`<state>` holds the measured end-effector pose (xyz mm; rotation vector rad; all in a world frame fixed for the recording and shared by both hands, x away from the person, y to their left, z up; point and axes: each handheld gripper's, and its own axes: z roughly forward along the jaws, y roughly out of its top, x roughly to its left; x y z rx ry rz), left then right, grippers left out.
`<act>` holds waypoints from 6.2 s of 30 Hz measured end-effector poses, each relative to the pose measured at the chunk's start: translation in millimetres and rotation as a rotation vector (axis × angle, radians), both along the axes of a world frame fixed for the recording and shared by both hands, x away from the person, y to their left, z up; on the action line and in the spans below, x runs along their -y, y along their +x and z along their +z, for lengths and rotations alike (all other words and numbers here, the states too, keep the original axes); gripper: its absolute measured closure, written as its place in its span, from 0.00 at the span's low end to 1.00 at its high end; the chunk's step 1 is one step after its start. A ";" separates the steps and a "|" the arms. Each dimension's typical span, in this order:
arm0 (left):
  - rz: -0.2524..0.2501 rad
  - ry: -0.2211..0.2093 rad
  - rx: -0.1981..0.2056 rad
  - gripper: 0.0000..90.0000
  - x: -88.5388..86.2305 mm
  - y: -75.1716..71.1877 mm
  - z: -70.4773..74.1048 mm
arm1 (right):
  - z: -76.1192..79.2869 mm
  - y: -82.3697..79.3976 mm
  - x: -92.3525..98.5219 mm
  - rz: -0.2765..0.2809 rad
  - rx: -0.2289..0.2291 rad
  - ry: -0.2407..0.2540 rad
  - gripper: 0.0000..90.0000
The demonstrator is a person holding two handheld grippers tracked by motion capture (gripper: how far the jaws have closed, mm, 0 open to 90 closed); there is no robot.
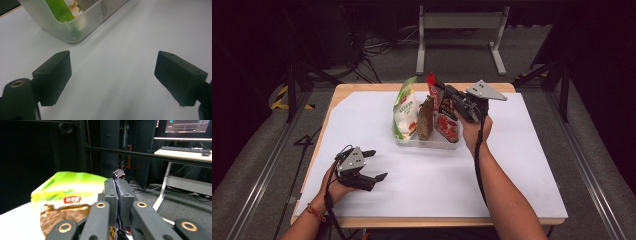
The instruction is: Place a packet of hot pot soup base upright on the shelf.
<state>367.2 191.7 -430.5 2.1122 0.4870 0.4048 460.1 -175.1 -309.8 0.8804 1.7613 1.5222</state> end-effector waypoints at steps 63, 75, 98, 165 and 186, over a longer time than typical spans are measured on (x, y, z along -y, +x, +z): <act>0.000 0.016 -0.001 0.16 2.0 0.1 -0.2 | -11.6 -23.1 40.4 -0.003 -0.063 -0.125 0.79; 0.003 0.017 0.004 0.16 4.0 -1.0 -1.1 | -4.5 -27.2 47.1 0.005 -0.092 -0.175 0.65; 0.000 0.035 0.012 0.17 4.2 -1.9 -0.8 | 0.4 -43.0 60.0 0.024 -0.133 -0.241 0.38; -0.002 0.054 0.011 0.16 5.3 -2.2 -2.1 | -71.3 -102.0 129.5 0.024 -0.198 -0.443 0.20; -0.006 0.056 0.008 0.16 6.9 -2.4 -2.5 | -101.3 -134.3 165.2 0.007 -0.210 -0.397 0.20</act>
